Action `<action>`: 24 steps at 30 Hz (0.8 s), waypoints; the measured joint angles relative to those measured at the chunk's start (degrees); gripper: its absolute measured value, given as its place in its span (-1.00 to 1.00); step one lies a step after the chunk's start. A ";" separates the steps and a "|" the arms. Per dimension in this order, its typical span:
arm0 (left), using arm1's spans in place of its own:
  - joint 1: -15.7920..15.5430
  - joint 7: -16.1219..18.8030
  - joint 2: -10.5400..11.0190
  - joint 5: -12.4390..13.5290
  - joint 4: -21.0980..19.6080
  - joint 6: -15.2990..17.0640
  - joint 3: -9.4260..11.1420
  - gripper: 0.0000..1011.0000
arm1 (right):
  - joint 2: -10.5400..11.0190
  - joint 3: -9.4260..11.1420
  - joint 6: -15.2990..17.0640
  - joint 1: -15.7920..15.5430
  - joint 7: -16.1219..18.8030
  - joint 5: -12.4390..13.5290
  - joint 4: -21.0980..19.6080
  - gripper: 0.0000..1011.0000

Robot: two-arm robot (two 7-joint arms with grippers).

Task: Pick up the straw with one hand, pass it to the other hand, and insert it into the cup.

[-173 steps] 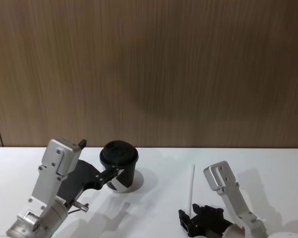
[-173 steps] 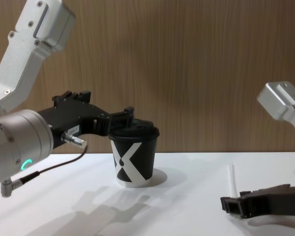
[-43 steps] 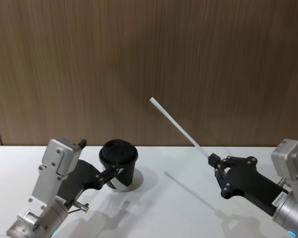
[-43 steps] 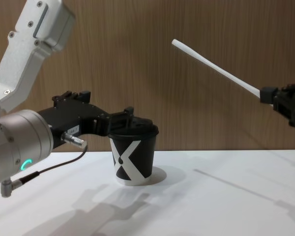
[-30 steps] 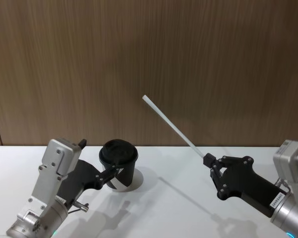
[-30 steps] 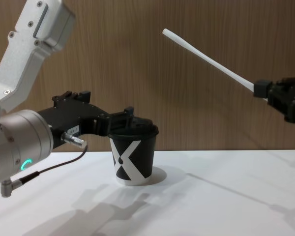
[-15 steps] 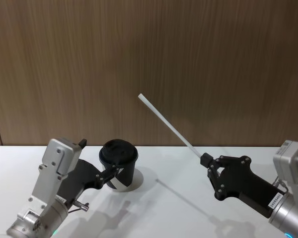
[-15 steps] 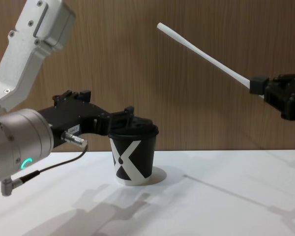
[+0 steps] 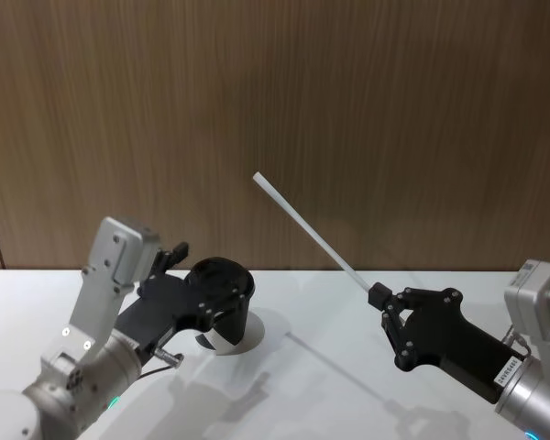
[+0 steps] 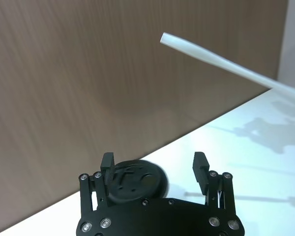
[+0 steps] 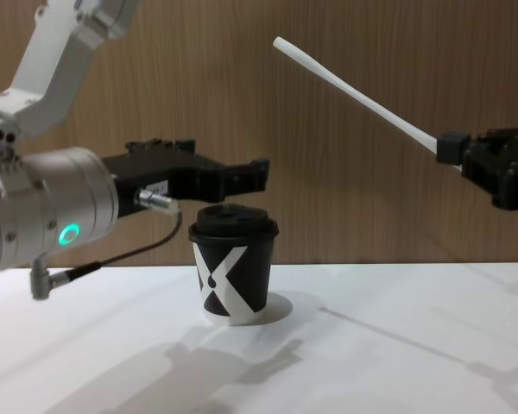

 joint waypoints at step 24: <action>-3.07 -8.97 -4.97 -20.78 0.96 16.04 -6.17 0.98 | -0.01 -0.04 -0.08 0.00 0.02 0.08 -0.05 -0.99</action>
